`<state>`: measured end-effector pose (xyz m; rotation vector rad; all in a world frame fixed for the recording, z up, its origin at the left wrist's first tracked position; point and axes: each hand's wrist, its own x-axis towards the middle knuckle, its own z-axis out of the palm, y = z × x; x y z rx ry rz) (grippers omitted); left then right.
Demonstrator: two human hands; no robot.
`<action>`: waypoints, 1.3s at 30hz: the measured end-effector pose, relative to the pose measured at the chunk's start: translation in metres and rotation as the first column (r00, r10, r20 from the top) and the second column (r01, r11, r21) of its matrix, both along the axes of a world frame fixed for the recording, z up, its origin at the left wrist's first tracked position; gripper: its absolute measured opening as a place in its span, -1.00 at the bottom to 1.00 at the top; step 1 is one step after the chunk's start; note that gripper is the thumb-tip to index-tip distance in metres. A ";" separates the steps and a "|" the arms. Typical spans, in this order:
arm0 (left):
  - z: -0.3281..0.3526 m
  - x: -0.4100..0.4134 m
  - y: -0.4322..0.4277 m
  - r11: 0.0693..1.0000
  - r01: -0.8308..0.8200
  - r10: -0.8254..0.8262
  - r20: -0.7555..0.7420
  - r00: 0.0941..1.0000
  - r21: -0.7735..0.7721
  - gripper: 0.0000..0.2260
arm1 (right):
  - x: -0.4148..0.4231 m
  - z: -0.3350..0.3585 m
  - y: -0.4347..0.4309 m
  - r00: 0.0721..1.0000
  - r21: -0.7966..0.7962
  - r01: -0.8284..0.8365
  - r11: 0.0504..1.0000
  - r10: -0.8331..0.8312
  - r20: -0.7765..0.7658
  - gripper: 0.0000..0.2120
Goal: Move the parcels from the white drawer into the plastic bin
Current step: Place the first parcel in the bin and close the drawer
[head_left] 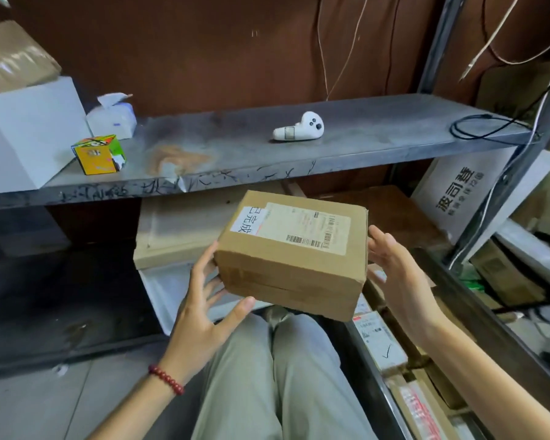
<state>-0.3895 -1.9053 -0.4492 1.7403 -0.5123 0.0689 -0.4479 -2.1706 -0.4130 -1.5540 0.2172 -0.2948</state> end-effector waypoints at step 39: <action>0.030 0.025 -0.011 0.880 0.011 -0.058 0.084 0.995 0.476 0.29 | -0.013 -0.019 -0.041 0.954 0.003 -0.092 0.996 0.089 -0.286 -0.13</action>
